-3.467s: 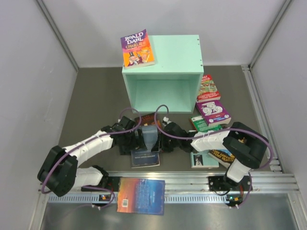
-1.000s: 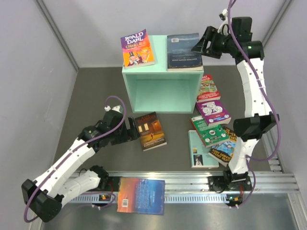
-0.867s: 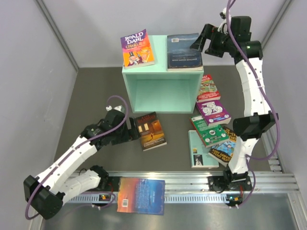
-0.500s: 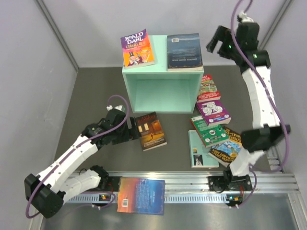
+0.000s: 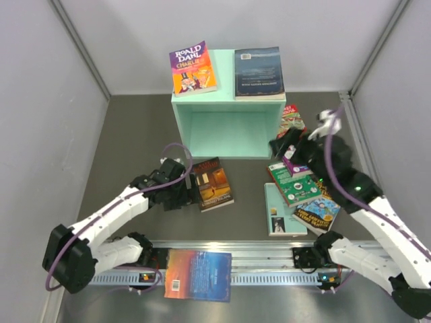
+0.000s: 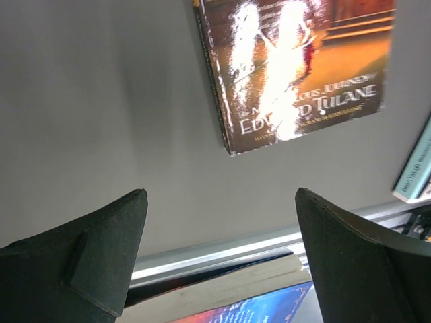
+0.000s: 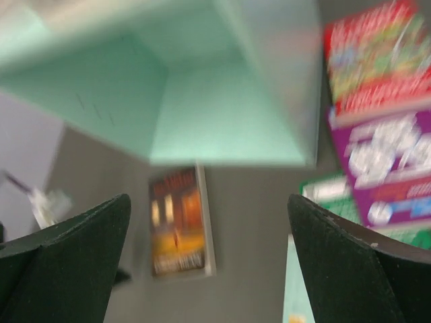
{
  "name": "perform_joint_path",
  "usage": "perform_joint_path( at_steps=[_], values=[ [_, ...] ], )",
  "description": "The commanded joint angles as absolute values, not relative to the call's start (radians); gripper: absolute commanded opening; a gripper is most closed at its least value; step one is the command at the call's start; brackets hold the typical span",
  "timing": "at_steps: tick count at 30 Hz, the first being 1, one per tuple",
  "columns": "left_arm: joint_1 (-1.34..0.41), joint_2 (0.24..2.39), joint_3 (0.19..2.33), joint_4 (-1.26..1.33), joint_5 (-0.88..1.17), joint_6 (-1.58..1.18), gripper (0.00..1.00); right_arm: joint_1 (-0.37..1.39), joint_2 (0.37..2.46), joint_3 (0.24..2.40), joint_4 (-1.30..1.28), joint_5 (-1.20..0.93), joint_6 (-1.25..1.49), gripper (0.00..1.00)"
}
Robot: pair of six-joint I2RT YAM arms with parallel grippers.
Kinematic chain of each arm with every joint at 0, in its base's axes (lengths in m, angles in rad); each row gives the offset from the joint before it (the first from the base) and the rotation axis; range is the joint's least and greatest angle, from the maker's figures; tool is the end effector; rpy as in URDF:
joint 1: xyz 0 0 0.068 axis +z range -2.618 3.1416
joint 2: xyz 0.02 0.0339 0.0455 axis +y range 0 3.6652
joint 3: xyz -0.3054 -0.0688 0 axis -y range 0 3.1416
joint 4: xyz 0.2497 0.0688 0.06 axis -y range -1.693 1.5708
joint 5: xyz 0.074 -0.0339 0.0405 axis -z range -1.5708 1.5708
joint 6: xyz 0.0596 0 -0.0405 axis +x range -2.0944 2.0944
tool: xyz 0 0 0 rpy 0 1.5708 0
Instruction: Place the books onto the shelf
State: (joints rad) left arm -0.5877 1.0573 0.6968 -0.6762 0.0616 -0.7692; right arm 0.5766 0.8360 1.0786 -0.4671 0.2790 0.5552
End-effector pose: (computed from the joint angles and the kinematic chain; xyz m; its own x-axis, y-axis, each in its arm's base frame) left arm 0.1584 -0.1099 0.2327 -0.9177 -0.2228 -0.3289 -0.0819 0.9162 -0.3922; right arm 0.1525 0.0796 0.4291 -0.3162 0.3988 -0.8608 -0.1557 0.8732 0.4618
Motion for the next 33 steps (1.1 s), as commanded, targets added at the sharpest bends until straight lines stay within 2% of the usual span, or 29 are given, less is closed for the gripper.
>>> perform_joint_path(
  at_steps=[1,3,8,17,26,33],
  values=[
    [-0.586,1.142,0.677,-0.552,0.119,-0.773,0.96,0.629,0.87,0.892,-0.425,0.1,0.667,1.0],
    [-0.586,1.181,0.68,-0.531,0.129,-0.775,0.96,0.629,0.968,0.815,-0.35,-0.088,0.687,1.0],
    [-0.584,1.255,0.683,-0.454,0.135,-0.779,0.96,0.641,1.185,0.747,-0.163,-0.181,0.706,1.0],
    [-0.572,1.374,0.68,-0.353,0.13,-0.782,0.96,0.641,1.572,0.772,0.156,-0.348,0.785,1.0],
    [-0.563,1.48,0.657,-0.244,0.207,-0.778,0.95,0.661,1.81,0.735,0.374,-0.439,0.919,1.0],
    [-0.558,1.483,0.646,-0.187,0.279,-0.773,0.95,0.742,1.868,0.759,0.437,-0.489,0.971,0.97]
  ],
)
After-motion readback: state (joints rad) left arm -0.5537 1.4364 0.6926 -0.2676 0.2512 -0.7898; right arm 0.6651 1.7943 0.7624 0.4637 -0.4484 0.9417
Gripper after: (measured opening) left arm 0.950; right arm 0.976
